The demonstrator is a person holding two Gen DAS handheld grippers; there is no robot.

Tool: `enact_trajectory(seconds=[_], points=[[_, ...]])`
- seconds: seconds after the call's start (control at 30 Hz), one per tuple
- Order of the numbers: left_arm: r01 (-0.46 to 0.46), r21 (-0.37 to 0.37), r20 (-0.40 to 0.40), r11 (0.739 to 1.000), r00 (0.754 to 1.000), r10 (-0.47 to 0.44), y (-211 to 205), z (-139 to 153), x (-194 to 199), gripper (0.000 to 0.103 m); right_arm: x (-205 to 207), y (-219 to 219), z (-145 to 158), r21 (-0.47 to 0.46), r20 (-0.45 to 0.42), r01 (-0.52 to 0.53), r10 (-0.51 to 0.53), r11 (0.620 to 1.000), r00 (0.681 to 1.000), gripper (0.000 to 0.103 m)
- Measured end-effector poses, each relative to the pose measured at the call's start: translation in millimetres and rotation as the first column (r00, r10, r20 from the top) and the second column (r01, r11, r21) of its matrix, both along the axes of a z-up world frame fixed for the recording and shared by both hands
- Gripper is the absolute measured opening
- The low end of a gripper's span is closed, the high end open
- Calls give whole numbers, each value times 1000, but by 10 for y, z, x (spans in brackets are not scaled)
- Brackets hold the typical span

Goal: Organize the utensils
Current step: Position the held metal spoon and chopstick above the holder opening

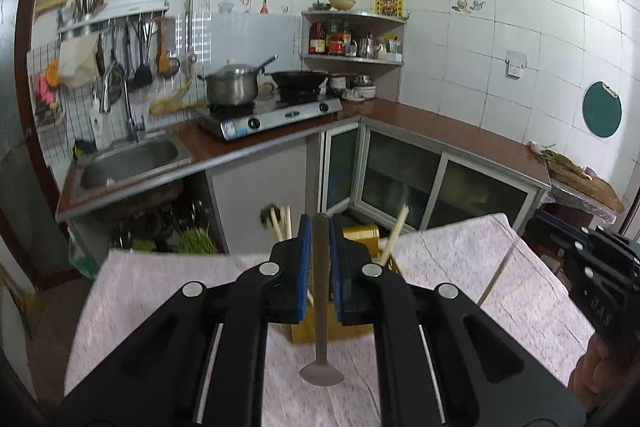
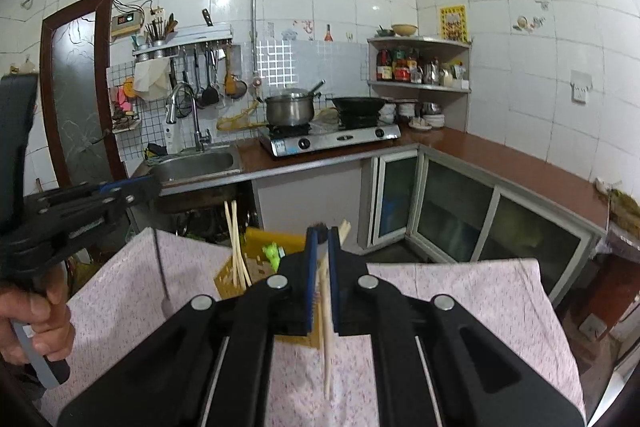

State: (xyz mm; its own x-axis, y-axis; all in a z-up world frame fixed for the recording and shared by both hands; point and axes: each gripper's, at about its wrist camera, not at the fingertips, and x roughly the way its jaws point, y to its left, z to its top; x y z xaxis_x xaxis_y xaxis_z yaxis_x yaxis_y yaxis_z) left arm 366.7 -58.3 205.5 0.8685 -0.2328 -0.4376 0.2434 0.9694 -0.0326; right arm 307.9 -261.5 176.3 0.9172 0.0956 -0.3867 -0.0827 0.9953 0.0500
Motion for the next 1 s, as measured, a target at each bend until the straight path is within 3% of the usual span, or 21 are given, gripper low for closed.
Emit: enact_trajectory(seconds=[0.17, 0.27, 0.43, 0.63, 0.7, 0.73, 1.0], points=[[-1, 18, 14, 1000, 1000, 1, -99, 242, 276, 8, 202, 33, 209, -2, 21, -10, 10, 1000, 1000, 6], [-2, 15, 22, 1000, 1000, 2, -106, 242, 325, 8, 320, 7, 70, 0, -12, -9, 9, 1000, 1000, 7], [-13, -13, -16, 1000, 1000, 13, -14, -14, 386, 8, 749, -305, -641, 22, -170, 60, -56, 998, 984, 7], [-37, -27, -61, 999, 998, 35, 147, -383, 387, 8, 1274, -695, -1567, 20, -400, 134, -115, 991, 909, 8], [-52, -36, -79, 998, 996, 49, 211, -483, 434, 8, 1441, -741, -1771, 22, -449, 138, -114, 990, 886, 23], [-58, -41, -90, 998, 994, 54, 238, -523, 463, 8, 1539, -763, -1860, 23, -466, 148, -121, 989, 876, 36], [-64, -29, -90, 998, 994, 61, 328, -588, 566, 8, 2212, -752, -2293, 12, -544, 184, -148, 983, 826, 38]])
